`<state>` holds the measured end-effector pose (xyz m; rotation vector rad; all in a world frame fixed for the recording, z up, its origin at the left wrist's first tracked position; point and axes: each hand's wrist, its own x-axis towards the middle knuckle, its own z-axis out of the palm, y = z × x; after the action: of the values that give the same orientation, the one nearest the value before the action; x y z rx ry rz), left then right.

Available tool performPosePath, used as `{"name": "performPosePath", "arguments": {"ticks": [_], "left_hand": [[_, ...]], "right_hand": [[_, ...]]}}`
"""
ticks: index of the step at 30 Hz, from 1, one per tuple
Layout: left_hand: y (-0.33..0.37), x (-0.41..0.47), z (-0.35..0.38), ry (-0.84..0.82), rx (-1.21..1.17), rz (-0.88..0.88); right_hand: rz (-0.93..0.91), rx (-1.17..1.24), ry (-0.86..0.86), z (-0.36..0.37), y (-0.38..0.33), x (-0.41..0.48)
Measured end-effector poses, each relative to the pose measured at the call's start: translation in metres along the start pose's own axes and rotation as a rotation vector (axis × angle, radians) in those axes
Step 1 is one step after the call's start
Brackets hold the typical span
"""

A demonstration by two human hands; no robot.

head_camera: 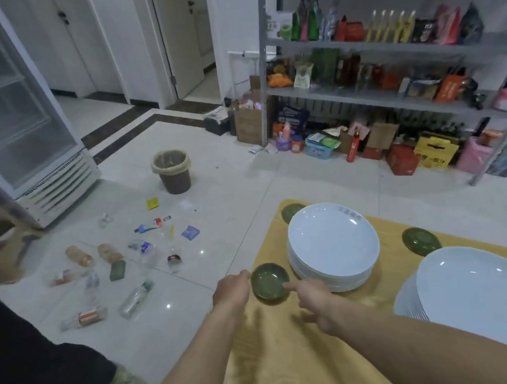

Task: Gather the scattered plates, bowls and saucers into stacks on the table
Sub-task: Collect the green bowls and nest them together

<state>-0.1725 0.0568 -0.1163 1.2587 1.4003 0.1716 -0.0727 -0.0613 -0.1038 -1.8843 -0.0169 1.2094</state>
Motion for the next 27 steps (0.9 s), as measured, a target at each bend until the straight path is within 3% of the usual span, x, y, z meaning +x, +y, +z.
{"name": "performPosePath", "arguments": {"ticks": [5,11,20,27], "left_hand": [[-0.007,0.039,0.021,-0.112,-0.006,-0.008],[-0.003,0.056,0.038,-0.093,-0.004,0.01],[0.03,0.007,0.034,-0.083,0.059,0.071],[0.069,-0.087,0.046,-0.075,0.079,0.18]], "right_hand": [[-0.032,-0.011,0.037,0.012,0.006,0.035],[-0.079,0.032,0.01,0.018,0.004,0.052],[-0.127,0.154,0.052,0.011,-0.008,0.011],[-0.212,0.214,0.109,-0.047,-0.025,-0.065]]}}
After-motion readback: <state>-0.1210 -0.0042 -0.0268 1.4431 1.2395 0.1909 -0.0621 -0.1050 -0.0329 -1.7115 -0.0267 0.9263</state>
